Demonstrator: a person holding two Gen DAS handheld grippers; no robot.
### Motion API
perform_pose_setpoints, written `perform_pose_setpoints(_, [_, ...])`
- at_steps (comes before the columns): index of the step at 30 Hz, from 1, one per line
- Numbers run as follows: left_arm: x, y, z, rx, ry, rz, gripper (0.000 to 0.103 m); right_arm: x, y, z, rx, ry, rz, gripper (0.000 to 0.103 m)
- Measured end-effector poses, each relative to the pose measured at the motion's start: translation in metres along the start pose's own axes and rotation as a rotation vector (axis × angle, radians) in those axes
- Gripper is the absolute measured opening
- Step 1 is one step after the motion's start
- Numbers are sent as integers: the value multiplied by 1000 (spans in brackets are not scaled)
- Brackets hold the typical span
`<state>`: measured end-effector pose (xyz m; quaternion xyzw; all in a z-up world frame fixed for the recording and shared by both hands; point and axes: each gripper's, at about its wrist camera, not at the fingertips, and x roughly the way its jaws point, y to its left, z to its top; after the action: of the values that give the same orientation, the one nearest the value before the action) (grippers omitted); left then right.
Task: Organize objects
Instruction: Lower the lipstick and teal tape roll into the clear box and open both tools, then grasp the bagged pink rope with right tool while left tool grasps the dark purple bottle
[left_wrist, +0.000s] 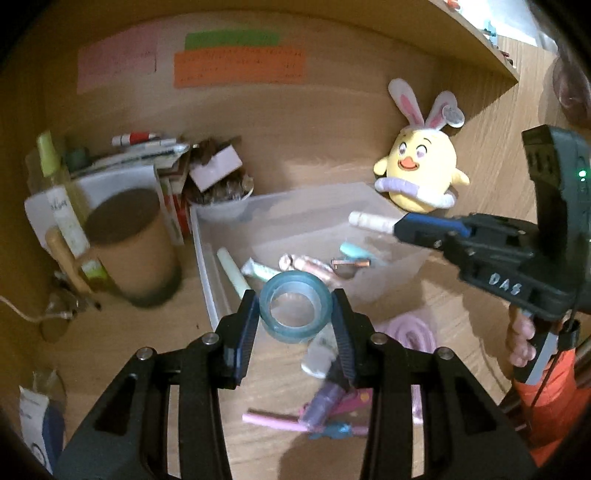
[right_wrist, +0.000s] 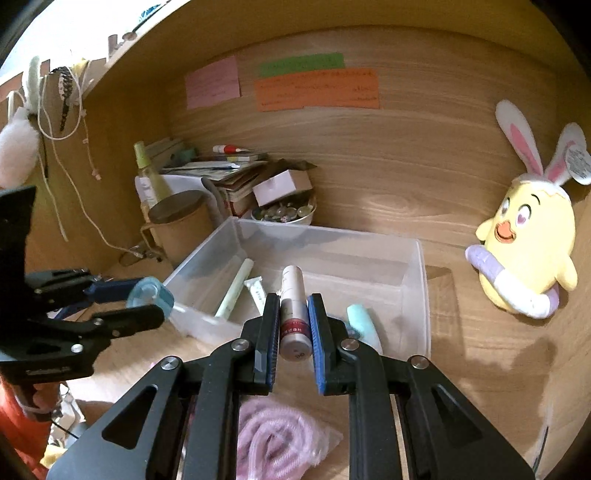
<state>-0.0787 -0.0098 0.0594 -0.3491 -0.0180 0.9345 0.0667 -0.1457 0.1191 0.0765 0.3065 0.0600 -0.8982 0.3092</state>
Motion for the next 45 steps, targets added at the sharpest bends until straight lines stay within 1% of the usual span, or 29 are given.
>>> perform_pose_setpoints(4, [14, 3, 11, 7, 5, 25, 39, 16, 3, 7, -17, 22, 10, 14])
perform_pose_setpoints(6, [23, 6, 14, -2, 22, 19, 39, 27, 6, 9, -29, 45, 11, 14])
perform_pose_setpoints(9, [40, 10, 16, -10, 51, 31, 39, 46, 6, 10, -39, 84, 12, 14])
perform_pose_setpoints(14, [64, 19, 17, -32, 96, 28, 39, 74, 0, 7, -21, 151, 14, 14])
perform_pose_setpoints(19, [78, 26, 16, -43, 124, 20, 39, 82, -1, 5, -22, 176, 6, 14])
perform_pose_setpoints(24, [79, 26, 14, -54, 144, -19, 39, 85, 1, 5, -33, 184, -25, 14])
perform_pose_setpoints(26, [73, 22, 13, -38, 129, -21, 40, 81, 4, 6, -43, 171, -52, 19])
perform_pose_setpoints(28, [65, 17, 13, -18, 109, -11, 42, 74, 7, 7, -53, 152, -70, 32])
perform_pose_setpoints(29, [60, 15, 12, -10, 100, -13, 43, 68, 10, 7, -60, 137, -81, 36])
perform_pose_setpoints(31, [48, 11, 11, 2, 80, -17, 48, 54, 14, 6, -70, 104, -96, 46])
perform_pose_setpoints(35, [28, 9, 4, 8, 47, -29, 57, 24, 19, 0, -65, 59, -115, 53])
perform_pose_setpoints(37, [20, 9, -3, 1, 43, -46, 63, 12, 18, -6, -37, 57, -97, 55])
perform_pose_setpoints(41, [13, 9, -20, -5, 63, -81, 63, -4, 13, -24, 29, 85, -58, 57])
perform_pose_setpoints(43, [16, 9, -31, 3, 92, -84, 63, -7, 15, -35, 45, 103, -67, 63])
perform_pose_setpoints(45, [23, 6, -44, 13, 130, -92, 63, -8, 19, -45, 43, 118, -95, 67])
